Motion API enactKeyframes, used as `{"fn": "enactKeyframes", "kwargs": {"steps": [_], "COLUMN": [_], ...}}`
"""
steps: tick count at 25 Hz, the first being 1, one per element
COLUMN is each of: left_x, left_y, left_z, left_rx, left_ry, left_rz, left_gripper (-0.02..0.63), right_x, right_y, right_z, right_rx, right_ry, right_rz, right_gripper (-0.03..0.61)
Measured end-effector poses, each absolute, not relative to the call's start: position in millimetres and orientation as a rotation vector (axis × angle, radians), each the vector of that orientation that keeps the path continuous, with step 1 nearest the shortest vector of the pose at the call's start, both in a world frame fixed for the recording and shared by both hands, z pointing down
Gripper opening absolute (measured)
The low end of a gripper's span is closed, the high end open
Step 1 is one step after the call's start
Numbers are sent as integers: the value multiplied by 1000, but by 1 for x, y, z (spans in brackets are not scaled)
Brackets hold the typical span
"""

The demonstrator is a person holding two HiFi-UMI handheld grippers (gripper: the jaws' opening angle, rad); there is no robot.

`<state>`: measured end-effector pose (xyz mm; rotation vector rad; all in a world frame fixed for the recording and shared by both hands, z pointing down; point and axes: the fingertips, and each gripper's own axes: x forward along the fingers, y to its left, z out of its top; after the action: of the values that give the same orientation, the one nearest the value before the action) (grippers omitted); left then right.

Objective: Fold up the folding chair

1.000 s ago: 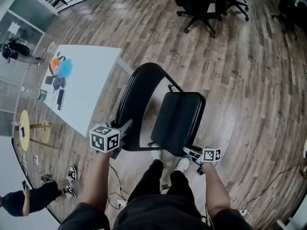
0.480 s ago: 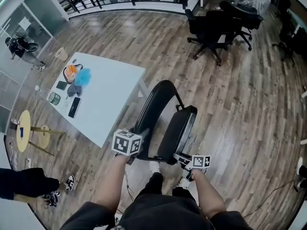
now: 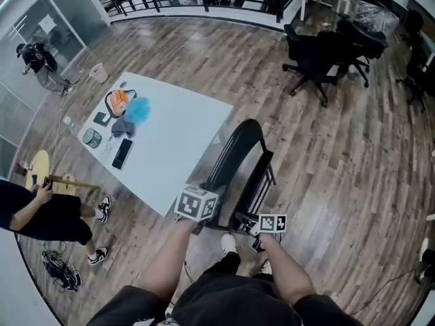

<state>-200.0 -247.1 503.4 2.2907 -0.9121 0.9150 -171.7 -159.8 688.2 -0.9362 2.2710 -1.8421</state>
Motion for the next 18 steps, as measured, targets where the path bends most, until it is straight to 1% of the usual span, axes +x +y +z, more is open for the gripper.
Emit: {"fn": "enactKeyframes", "kwargs": {"steps": [2,6,18], "left_x": [-208,-224,-293], "left_y": [-253,-265,-312], "left_z": [501,502,520], "left_rx": [2290,2291,2295], "left_ry": [-912,-906,-874], "left_rz": [915,914,902], "left_gripper": [78,77,77], "right_x": [-191,-226,-284], "right_y": [-174,-193,-231], "right_z": [689,693,707], "right_rx": [-958,-952,-985], "right_ry": [2267,2292,2347], "right_rz": [-1847,-1884,-1928], "right_gripper": [100,86,83]}}
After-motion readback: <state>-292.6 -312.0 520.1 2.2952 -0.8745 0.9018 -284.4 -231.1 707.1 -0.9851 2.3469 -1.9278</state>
